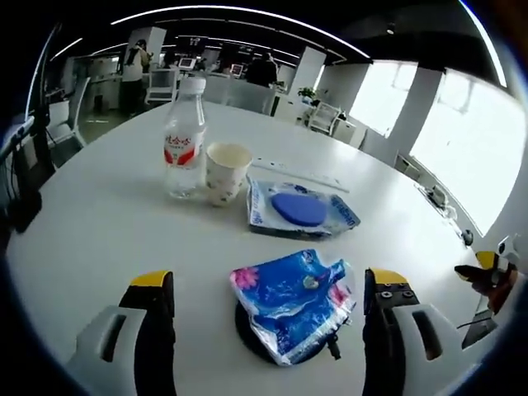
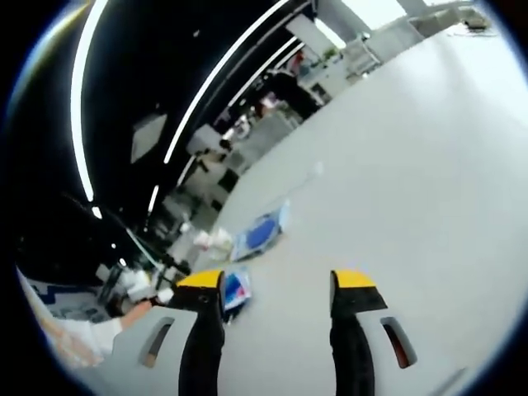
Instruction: Arrange the tabletop items into an orderly group along one side of the table until the central work area is clear of visible clutter.
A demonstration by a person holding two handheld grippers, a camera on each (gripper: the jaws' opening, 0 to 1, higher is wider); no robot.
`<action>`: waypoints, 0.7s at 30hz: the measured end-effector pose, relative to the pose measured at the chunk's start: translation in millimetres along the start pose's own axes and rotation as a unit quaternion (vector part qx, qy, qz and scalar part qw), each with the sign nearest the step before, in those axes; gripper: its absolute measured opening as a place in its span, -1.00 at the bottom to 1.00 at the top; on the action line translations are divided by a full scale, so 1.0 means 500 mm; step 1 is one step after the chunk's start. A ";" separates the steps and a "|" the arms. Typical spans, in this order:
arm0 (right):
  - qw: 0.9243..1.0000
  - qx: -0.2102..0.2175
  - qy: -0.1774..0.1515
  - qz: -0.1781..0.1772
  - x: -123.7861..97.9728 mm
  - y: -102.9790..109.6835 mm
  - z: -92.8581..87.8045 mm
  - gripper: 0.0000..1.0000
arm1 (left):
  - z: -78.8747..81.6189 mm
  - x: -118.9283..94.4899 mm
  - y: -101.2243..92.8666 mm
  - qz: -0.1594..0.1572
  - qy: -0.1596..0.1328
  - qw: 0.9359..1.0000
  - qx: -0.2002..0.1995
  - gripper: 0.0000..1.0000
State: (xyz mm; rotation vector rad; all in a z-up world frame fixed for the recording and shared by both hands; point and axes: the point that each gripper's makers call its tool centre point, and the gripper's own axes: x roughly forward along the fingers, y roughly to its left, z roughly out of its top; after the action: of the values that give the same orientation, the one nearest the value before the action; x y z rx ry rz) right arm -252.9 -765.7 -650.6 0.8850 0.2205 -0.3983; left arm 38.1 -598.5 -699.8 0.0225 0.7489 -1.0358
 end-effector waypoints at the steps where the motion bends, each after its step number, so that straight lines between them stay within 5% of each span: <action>1: 1.000 -0.002 0.002 0.001 0.002 0.001 0.000 -0.02 | -0.003 -0.002 -0.002 0.000 0.000 1.000 -0.001 0.95; 21: 0.998 -0.041 0.040 0.022 0.048 0.028 -0.004 -0.04 | -0.028 -0.059 -0.014 0.003 -0.016 1.000 -0.007 0.83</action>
State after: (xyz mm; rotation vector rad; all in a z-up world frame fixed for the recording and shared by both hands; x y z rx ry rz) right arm -225.2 -761.9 -650.2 0.8248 0.2878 -0.3117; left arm 16.4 -574.5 -691.4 -0.0042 0.7261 -1.0233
